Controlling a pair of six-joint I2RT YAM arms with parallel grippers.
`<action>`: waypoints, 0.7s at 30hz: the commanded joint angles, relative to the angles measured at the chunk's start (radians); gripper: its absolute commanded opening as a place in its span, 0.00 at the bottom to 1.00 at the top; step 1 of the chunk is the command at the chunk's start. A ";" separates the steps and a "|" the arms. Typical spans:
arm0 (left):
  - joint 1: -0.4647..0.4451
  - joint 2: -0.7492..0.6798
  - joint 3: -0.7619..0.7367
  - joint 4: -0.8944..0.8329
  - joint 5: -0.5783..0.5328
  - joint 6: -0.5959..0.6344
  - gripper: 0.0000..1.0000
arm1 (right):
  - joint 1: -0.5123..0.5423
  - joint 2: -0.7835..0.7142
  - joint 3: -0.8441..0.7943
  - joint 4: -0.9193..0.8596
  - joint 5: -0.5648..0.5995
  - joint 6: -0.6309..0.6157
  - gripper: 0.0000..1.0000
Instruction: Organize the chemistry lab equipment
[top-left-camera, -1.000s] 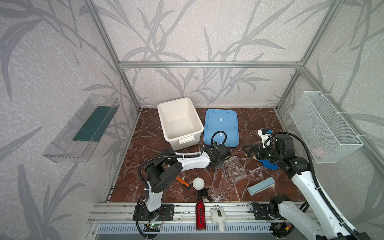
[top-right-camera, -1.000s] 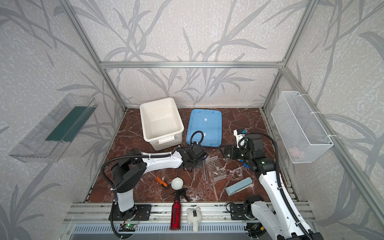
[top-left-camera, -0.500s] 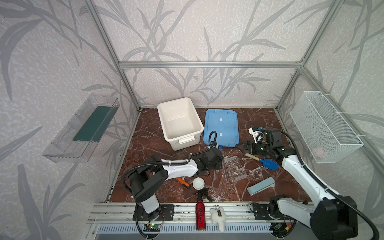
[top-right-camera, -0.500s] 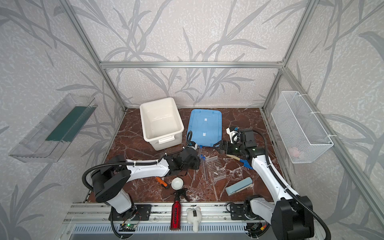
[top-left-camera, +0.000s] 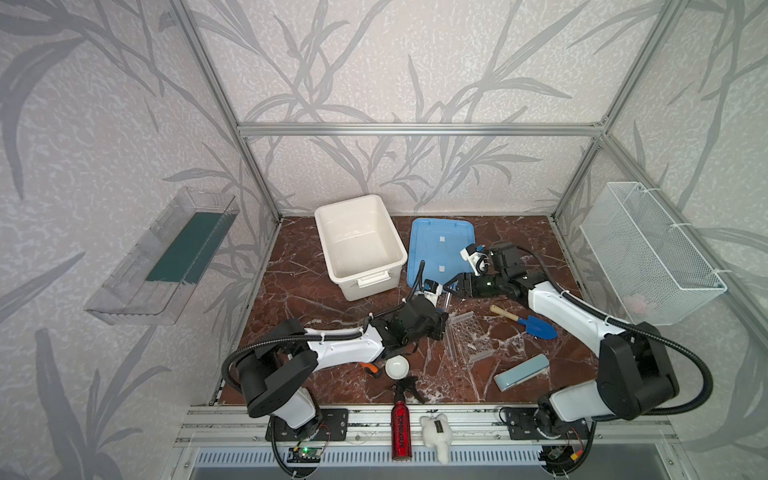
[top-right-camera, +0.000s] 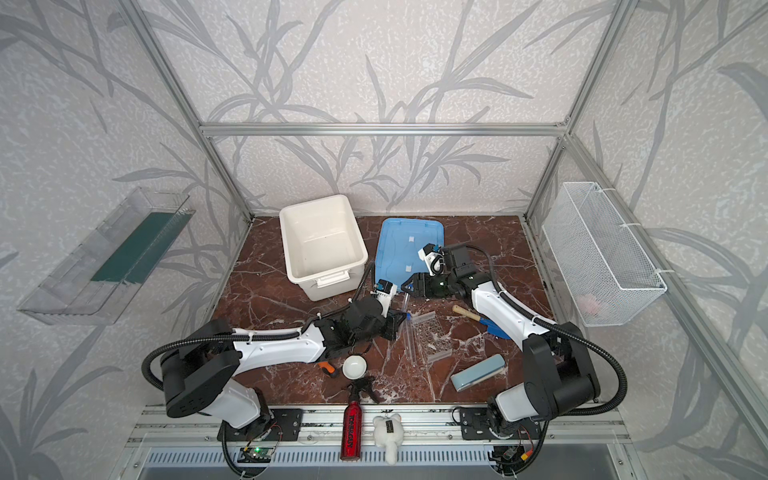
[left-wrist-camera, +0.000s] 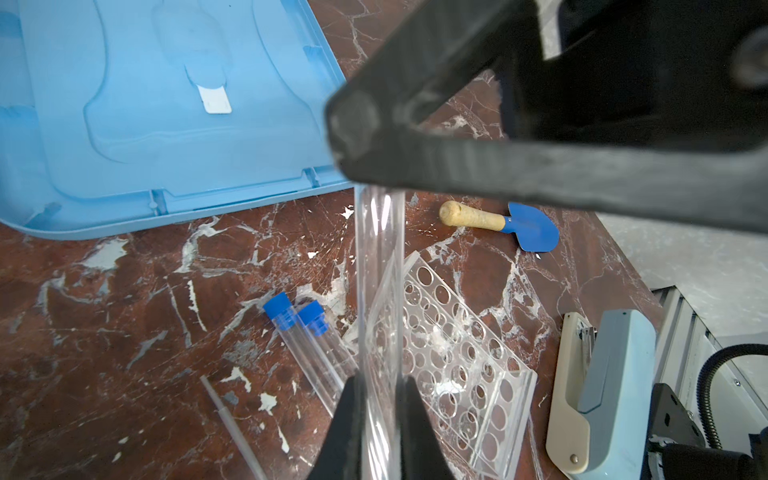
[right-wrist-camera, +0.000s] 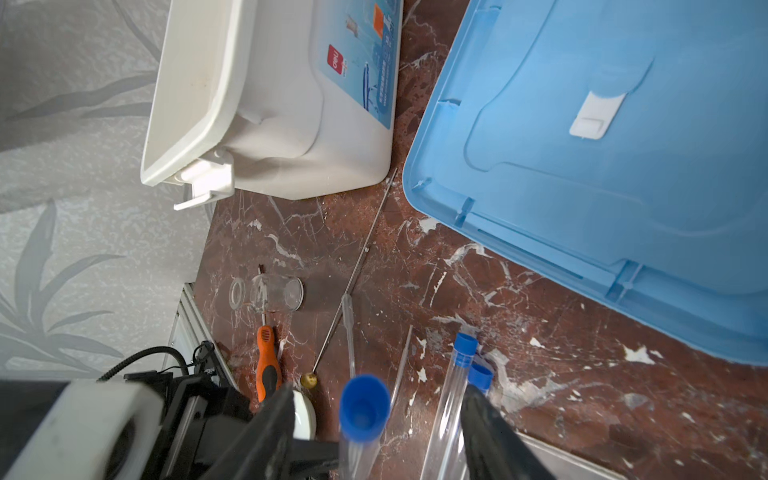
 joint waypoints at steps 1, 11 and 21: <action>-0.008 -0.025 -0.013 0.044 -0.008 0.025 0.10 | 0.010 0.002 0.011 0.055 -0.009 0.025 0.50; -0.008 -0.010 0.002 0.036 -0.012 0.024 0.10 | 0.010 -0.008 -0.008 0.044 -0.028 0.028 0.20; -0.008 0.010 0.012 0.036 -0.020 0.025 0.45 | 0.009 -0.066 -0.022 0.011 0.018 0.004 0.12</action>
